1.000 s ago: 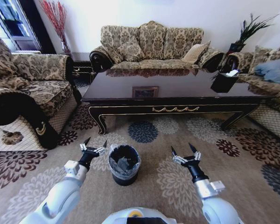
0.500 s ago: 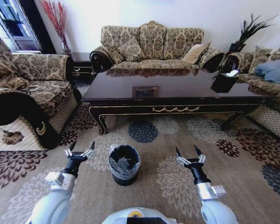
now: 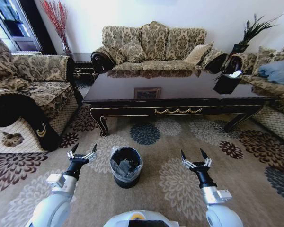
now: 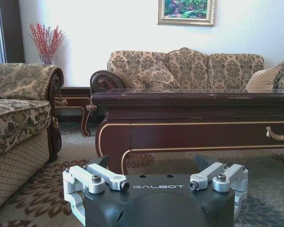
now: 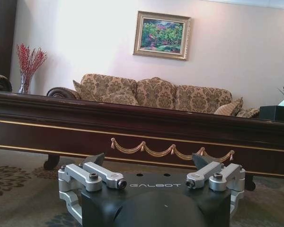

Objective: Move to the front of the table and pick up the trash from the floor, then place it into the trash bin.

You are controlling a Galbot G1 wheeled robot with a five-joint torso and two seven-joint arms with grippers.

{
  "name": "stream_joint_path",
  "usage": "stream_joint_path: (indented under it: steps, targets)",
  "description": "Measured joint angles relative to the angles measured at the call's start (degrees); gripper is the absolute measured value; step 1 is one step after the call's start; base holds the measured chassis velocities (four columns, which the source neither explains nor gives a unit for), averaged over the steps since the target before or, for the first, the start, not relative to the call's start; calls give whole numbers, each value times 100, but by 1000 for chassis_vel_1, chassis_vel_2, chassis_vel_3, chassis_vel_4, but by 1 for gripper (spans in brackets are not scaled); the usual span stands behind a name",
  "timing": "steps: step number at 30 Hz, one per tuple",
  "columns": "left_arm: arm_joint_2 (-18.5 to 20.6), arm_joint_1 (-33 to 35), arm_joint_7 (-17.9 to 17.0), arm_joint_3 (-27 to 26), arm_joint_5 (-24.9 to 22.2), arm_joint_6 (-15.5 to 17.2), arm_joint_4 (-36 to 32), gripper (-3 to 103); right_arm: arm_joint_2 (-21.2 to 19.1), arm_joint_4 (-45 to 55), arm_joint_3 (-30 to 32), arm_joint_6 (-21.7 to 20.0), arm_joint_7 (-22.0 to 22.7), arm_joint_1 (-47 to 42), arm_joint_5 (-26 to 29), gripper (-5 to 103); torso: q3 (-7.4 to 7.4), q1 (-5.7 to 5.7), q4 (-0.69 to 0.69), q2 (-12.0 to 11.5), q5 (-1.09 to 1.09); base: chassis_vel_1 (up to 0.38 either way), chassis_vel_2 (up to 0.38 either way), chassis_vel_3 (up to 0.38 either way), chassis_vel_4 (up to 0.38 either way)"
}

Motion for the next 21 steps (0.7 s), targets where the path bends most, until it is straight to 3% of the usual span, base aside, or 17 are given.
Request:
stream_joint_path:
  steps: [12, 21]
  targets:
    - [4, -7, -5, 9, -4, 12, 2, 100, -5, 3, -5, -9, 0, 0, 5, 100, 0, 0, 0, 0, 0, 11, -9, -12, 10]
    - [6, -9, -8, 12, -5, 16, 2, 100, -9, 9, -9, -13, 2, 0, 8, 100, 0, 1, 0, 0, 0, 139, -160, -154, 153]
